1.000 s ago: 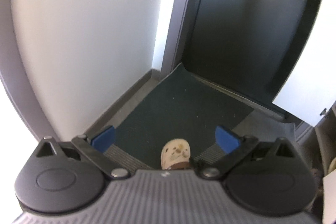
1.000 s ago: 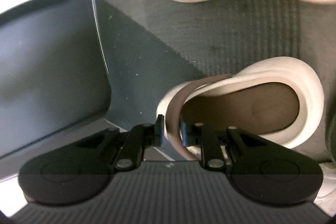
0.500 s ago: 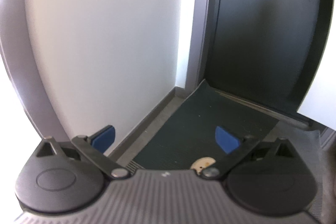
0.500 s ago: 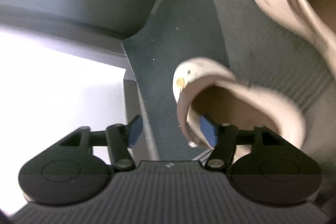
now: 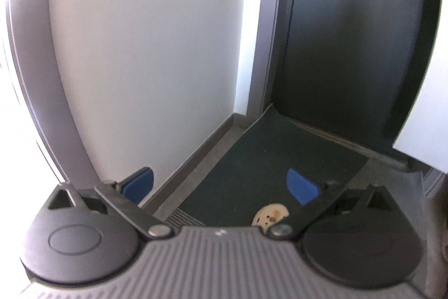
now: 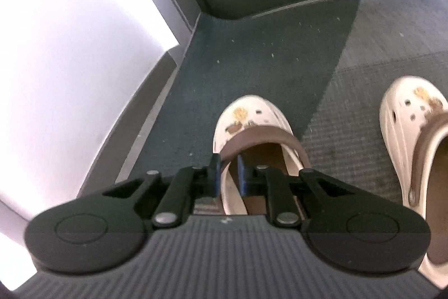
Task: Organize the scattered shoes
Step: 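Lower the cream clog beside its mate and open the right gripper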
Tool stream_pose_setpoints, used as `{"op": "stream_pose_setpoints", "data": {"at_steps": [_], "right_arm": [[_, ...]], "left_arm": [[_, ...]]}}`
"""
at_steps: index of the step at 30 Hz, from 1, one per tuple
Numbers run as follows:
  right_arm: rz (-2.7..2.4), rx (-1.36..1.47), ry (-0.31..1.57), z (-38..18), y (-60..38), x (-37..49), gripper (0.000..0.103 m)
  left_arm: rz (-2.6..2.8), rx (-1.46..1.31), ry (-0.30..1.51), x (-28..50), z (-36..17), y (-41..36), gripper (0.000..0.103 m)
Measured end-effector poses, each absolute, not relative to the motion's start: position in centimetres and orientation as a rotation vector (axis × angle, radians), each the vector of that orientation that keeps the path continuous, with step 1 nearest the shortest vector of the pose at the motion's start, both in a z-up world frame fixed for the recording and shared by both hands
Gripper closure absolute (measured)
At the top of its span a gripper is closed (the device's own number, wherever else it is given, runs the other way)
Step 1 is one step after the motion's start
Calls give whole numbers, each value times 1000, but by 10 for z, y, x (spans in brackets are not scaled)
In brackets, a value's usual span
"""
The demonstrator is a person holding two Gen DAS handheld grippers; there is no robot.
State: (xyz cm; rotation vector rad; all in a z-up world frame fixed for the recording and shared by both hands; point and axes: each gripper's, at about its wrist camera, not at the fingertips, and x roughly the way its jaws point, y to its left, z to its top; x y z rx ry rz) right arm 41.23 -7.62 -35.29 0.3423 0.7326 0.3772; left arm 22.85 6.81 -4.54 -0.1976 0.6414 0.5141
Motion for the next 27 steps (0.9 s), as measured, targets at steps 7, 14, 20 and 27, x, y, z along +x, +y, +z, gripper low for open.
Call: {"op": "stream_pose_setpoints", "data": {"at_steps": [7,14,20,27], "right_arm": [[381,358,637,-351,-95,395,83],[381,31,590,-360,-93,397,44],[472,-175,627,-376,-67,412,38],[370,-112,682,-387,-48,447,55]], "left_arm": [[495,-174,656,233,-49,63,0],[481,-248,666,225,-43,62,0],[452,-270,703,228,-48,60,0],[451,-312,723,241,-55,57,0]]}}
